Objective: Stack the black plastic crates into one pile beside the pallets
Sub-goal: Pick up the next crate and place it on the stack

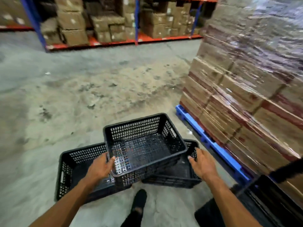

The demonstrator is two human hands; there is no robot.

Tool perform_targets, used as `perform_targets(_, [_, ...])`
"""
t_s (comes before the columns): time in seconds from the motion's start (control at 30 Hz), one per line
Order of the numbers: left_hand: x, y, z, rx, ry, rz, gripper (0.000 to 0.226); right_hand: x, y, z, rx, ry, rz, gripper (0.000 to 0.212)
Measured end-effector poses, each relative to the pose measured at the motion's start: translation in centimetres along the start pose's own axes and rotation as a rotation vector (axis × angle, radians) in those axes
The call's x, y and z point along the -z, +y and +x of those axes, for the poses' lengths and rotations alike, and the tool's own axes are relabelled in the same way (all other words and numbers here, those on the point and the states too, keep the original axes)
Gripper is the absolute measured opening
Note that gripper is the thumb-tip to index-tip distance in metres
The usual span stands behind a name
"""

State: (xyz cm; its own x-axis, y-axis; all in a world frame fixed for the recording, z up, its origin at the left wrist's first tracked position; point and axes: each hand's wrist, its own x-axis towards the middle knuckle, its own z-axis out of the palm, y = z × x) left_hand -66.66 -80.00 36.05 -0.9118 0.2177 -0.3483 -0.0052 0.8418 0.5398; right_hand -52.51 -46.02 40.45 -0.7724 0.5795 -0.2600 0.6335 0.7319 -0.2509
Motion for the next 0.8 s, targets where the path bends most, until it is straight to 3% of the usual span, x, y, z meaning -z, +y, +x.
perform_targets(0.2, [-1.4,-3.1,12.6,0.272,-0.018,-0.094,0.049,-3.8,-6.0,15.0,0.103,-0.101,-0.087,0.063])
perform_targets(0.43, [-5.0,-3.4,21.8,0.6,-0.05,-0.26,0.048,-8.0,-8.3,27.6,0.046,-0.232,-0.165,0.068])
perform_targets(0.57, [-7.2,-4.2,24.5,0.764,0.039,-0.406,0.049,-9.9,-7.8,32.7,-0.006,-0.258,-0.223,0.078])
perform_targets(0.7, [-9.1,-5.2,26.1,0.818,0.066,-0.363,0.042,-11.8,-7.4,36.9,-0.107,-0.362,-0.17,0.085])
perform_targets(0.8, [-10.0,-5.7,26.2,0.781,0.09,-0.294,0.025,-14.0,-7.1,38.5,-0.214,-0.416,0.018,0.076])
